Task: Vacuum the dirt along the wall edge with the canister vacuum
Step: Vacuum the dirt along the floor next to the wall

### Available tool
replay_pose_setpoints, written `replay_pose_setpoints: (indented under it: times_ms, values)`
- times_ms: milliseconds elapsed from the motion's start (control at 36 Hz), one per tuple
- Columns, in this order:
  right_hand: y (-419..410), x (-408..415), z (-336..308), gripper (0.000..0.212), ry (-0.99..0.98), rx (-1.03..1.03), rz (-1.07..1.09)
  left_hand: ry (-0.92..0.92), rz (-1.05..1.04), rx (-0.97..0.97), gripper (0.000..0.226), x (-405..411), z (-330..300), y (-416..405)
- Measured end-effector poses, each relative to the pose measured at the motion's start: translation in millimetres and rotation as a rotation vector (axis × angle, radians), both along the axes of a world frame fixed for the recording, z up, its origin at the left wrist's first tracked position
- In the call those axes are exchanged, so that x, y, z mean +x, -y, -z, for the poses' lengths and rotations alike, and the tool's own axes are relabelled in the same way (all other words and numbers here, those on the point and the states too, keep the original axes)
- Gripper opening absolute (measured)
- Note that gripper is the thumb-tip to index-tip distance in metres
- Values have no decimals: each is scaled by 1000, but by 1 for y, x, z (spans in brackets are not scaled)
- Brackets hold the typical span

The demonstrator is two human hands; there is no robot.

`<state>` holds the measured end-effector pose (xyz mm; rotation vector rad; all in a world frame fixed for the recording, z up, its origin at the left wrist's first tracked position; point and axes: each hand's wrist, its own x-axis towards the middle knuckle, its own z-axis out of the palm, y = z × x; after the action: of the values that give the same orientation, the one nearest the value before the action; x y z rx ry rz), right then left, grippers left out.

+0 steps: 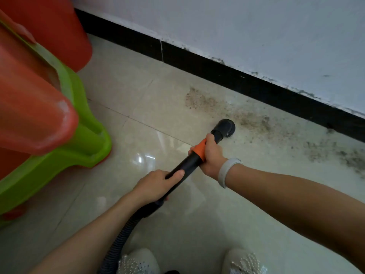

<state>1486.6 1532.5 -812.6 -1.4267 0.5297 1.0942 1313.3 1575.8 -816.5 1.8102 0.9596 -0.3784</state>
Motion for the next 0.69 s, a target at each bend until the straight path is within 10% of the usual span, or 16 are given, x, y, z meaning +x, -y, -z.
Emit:
replay_pose_setpoints:
  times_ms: [694]
  values:
    - [-120,-24,-8,30,43,154,-351,-33,-445,313,75,-16,-8,-41]
